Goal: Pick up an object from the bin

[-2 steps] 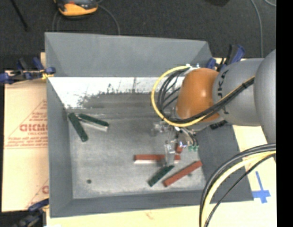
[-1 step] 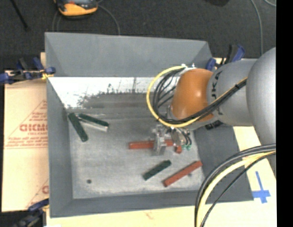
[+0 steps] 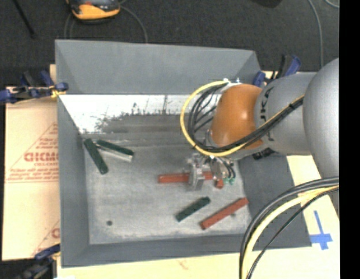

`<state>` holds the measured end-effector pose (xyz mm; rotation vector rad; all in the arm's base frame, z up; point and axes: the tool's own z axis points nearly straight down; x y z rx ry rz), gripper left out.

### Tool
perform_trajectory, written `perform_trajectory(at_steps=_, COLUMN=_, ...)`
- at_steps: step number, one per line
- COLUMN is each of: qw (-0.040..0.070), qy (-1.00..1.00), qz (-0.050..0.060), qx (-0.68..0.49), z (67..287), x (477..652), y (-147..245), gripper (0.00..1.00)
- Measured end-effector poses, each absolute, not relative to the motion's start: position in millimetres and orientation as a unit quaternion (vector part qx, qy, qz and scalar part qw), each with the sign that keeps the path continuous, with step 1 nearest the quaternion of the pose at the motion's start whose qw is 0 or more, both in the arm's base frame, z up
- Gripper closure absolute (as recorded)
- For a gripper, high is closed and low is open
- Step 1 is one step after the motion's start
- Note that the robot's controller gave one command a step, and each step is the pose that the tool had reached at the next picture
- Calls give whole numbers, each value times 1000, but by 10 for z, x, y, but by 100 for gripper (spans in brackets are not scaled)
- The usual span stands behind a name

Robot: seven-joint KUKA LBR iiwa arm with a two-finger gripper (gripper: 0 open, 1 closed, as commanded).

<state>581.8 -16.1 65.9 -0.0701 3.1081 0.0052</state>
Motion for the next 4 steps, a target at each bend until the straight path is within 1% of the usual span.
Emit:
perform_trajectory(at_steps=1, qw=13, qy=1000, qz=2, qx=-21, z=690, x=5809, y=-163, gripper=100)
perform_trajectory(at_steps=2, qw=1, qy=1000, qz=1, qx=-22, z=858, x=5768, y=-170, gripper=100)
perform_trajectory(at_steps=3, qw=3, qy=1000, qz=0, qx=-22, z=1046, x=5789, y=-174, gripper=100)
perform_trajectory(at_steps=4, qw=5, qy=1000, qz=0, qx=-23, z=1130, x=5805, y=-175, gripper=100)
